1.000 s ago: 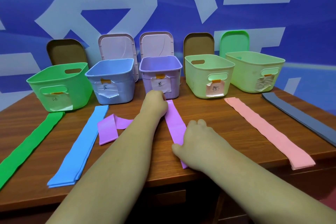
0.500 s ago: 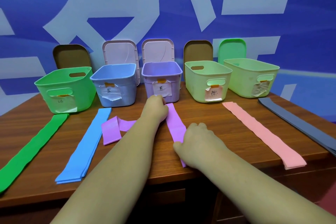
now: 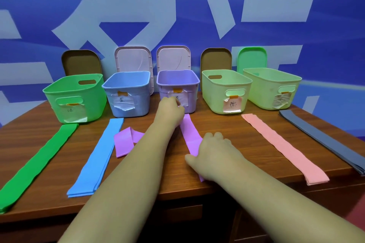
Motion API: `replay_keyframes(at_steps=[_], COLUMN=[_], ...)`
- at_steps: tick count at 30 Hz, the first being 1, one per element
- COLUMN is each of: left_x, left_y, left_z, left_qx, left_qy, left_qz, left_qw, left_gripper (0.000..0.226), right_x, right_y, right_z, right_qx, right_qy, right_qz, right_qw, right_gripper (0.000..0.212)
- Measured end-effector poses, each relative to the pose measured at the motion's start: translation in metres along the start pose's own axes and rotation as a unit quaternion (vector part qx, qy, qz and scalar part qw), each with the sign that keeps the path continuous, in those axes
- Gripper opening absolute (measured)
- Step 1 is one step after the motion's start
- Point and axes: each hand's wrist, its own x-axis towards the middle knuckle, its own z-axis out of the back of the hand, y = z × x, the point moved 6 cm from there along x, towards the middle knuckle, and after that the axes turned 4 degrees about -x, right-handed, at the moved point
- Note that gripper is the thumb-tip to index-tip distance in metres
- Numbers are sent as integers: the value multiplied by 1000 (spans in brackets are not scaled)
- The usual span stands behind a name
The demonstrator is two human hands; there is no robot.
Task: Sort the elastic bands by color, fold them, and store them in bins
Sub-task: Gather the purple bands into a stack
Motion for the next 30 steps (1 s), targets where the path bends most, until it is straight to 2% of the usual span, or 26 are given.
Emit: replay_keyframes(at_steps=[2,6,12,15,18,20,24,28,30], left_x=[2,-4,-45,-71,-92,-98,-96,-89,-82], left_y=[-8,-7,29,55,77,86,92,93,87], left_z=[19,61,123,135,126,120,118,123,132], left_qx=[-8,53,165,235,247,239,220,221,185], left_qy=[18,88,184,227,268,271,239,197,158], left_qz=[1,-9,-9,-5,3,-4,-40,-54,-56], left_qw=[1000,995,969,945,931,932,945,954,968], left_gripper=[21,19,11,32,49,45,21,20,16], right_x=[3,11,37,51,59,64,71,74,76], right_y=[6,30,72,93,110,117,121,117,113], right_z=[11,24,12,9,2,-6,-13,-12,-11], right_qx=[-4,4,8,24,12,0,8,41,77], right_qy=[-25,-66,-40,-39,-6,15,13,-5,-21], right_qz=[27,96,141,164,172,168,155,143,130], right_qw=[999,993,989,985,985,986,988,989,988], right_gripper=[70,58,51,54,66,60,50,35,27])
